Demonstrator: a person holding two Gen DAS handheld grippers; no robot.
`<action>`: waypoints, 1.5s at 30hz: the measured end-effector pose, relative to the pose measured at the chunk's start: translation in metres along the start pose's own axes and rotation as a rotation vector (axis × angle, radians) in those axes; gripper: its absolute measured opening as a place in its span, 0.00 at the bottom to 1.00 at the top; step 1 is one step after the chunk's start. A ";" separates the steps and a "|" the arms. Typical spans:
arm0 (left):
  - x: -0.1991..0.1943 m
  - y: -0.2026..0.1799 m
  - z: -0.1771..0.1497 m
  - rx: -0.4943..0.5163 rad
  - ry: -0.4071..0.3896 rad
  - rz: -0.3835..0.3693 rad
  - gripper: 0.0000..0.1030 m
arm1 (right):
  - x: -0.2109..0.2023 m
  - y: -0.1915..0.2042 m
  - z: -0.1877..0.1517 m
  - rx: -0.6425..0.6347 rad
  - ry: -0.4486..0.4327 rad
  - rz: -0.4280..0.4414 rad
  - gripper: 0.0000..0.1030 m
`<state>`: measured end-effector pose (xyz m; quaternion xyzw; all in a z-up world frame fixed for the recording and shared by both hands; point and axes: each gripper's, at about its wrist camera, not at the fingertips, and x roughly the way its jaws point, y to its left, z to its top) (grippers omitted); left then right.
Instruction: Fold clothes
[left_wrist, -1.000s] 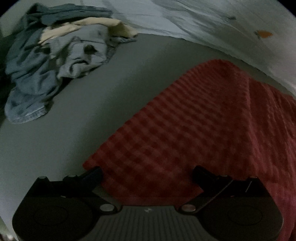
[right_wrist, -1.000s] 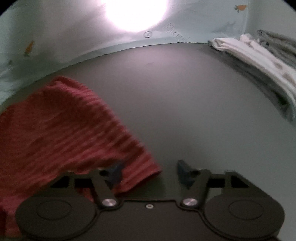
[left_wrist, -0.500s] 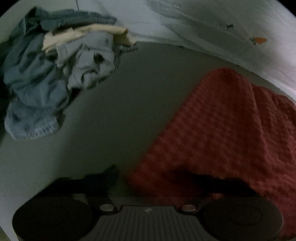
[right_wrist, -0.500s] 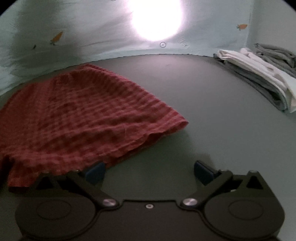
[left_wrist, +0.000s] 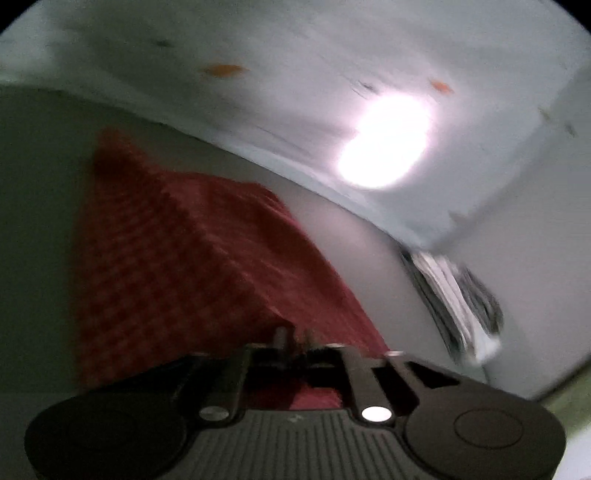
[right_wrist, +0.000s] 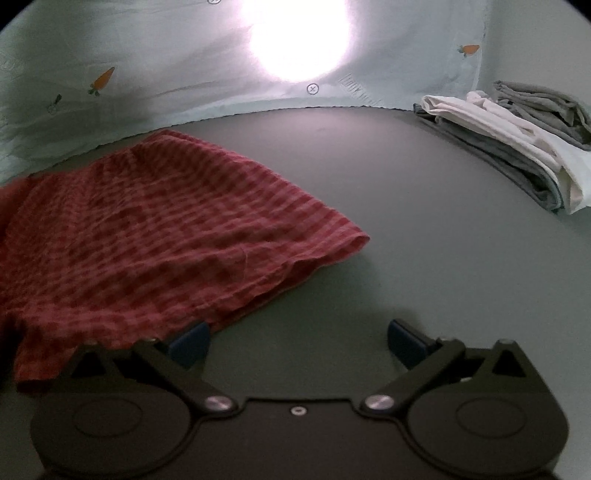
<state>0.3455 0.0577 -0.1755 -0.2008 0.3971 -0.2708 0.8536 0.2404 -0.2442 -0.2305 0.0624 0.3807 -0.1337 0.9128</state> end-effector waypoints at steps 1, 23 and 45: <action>0.002 -0.003 -0.002 0.016 0.008 0.023 0.49 | 0.001 -0.001 0.003 -0.004 0.017 0.006 1.00; -0.017 0.094 -0.023 -0.351 0.087 0.418 0.66 | 0.024 0.021 0.056 0.423 0.286 0.782 0.20; -0.016 0.094 -0.029 -0.461 0.016 0.405 0.80 | 0.058 0.082 0.086 0.142 0.331 0.889 0.02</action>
